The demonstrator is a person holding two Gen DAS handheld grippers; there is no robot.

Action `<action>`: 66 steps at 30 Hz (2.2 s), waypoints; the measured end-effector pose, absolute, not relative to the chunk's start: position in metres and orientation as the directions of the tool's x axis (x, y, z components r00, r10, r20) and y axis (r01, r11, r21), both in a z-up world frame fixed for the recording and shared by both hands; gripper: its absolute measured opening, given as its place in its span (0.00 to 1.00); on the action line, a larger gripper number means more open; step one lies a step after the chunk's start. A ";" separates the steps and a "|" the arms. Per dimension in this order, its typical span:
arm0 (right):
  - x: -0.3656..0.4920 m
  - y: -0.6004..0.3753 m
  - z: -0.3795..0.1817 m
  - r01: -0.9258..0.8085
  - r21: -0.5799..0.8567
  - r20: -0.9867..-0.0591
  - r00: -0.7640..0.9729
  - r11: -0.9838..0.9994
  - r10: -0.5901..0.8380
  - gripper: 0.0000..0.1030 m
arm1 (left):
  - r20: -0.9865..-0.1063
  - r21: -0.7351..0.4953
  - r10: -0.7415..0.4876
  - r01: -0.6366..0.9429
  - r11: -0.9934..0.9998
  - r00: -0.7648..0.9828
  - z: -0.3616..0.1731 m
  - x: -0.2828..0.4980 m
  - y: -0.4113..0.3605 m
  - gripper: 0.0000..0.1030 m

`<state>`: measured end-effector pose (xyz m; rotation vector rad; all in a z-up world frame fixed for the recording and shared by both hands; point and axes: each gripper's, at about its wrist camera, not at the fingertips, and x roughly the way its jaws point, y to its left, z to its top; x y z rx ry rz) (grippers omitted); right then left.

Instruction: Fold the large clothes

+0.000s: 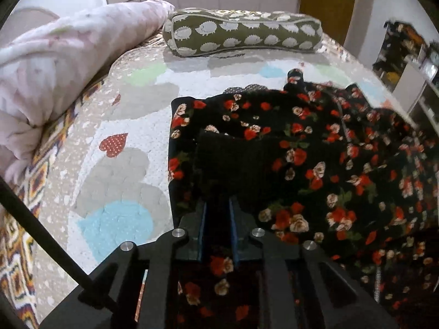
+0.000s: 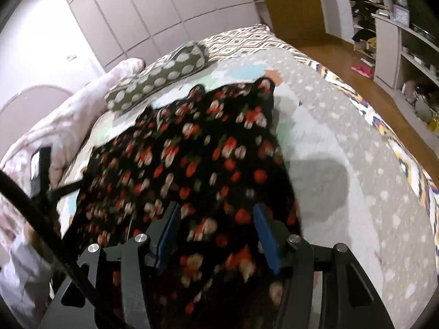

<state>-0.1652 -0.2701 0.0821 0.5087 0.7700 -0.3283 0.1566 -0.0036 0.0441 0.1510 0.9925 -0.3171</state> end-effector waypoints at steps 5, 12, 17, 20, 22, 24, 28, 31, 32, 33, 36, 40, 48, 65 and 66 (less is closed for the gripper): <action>-0.137 -0.280 0.092 0.462 0.279 -0.714 0.686 0.842 -0.140 0.58 | -0.792 -0.151 -0.284 0.278 0.949 0.541 0.074 0.146 0.029 0.17; -0.073 -0.286 0.073 0.410 0.301 -0.745 0.665 0.861 -0.056 0.58 | -0.808 -0.091 -0.264 0.331 0.939 0.526 0.063 0.168 -0.003 0.41; -0.044 -0.298 0.040 0.460 0.264 -0.799 0.596 0.847 -0.074 0.58 | -0.844 -0.092 -0.221 0.274 0.957 0.489 0.020 0.189 -0.009 0.48; -0.041 -0.301 0.037 0.475 0.270 -0.796 0.600 0.838 -0.083 0.60 | -0.851 -0.102 -0.220 0.262 0.960 0.477 0.024 0.190 -0.006 0.50; -0.039 -0.298 0.040 0.472 0.236 -0.812 0.576 0.850 -0.095 0.60 | -0.856 -0.099 -0.218 0.265 0.959 0.468 0.034 0.185 -0.001 0.50; -0.046 -0.294 0.053 0.467 0.227 -0.817 0.568 0.854 -0.093 0.60 | -0.846 -0.124 -0.250 0.281 0.952 0.471 0.050 0.168 0.009 0.50; -0.090 -0.284 0.077 0.444 0.256 -0.796 0.601 0.859 -0.074 0.60 | -0.820 -0.187 -0.321 0.308 0.933 0.474 0.075 0.124 0.045 0.60; -0.135 -0.270 0.075 0.429 0.246 -0.820 0.570 0.869 -0.049 0.60 | -0.820 -0.213 -0.337 0.299 0.930 0.462 0.077 0.090 0.074 0.61; -0.149 -0.266 0.073 0.426 0.247 -0.828 0.560 0.870 -0.039 0.60 | -0.819 -0.225 -0.346 0.299 0.928 0.457 0.076 0.078 0.083 0.61; -0.163 -0.262 0.071 0.427 0.250 -0.832 0.554 0.869 -0.033 0.60 | -0.818 -0.234 -0.353 0.299 0.925 0.454 0.075 0.068 0.091 0.61; -0.211 -0.247 0.068 0.425 0.295 -0.823 0.568 0.856 0.001 0.60 | -0.816 -0.252 -0.371 0.306 0.918 0.442 0.070 0.034 0.112 0.61; -0.266 -0.239 0.069 0.471 0.289 -0.809 0.585 0.833 -0.050 0.60 | -0.807 -0.282 -0.403 0.317 0.905 0.431 0.063 -0.011 0.136 0.61; -0.307 -0.203 0.033 0.497 0.233 -0.860 0.506 0.836 -0.061 0.51 | -0.791 -0.354 -0.452 0.294 0.888 0.413 0.054 -0.062 0.154 0.61; -0.385 -0.245 0.054 0.594 0.364 -0.766 0.629 0.717 -0.132 0.41 | -0.793 -0.423 -0.493 0.258 0.869 0.359 0.034 -0.064 0.180 0.62; -0.383 -0.246 0.053 0.595 0.379 -0.760 0.637 0.709 -0.128 0.44 | -0.793 -0.431 -0.502 0.264 0.863 0.346 0.030 -0.062 0.178 0.63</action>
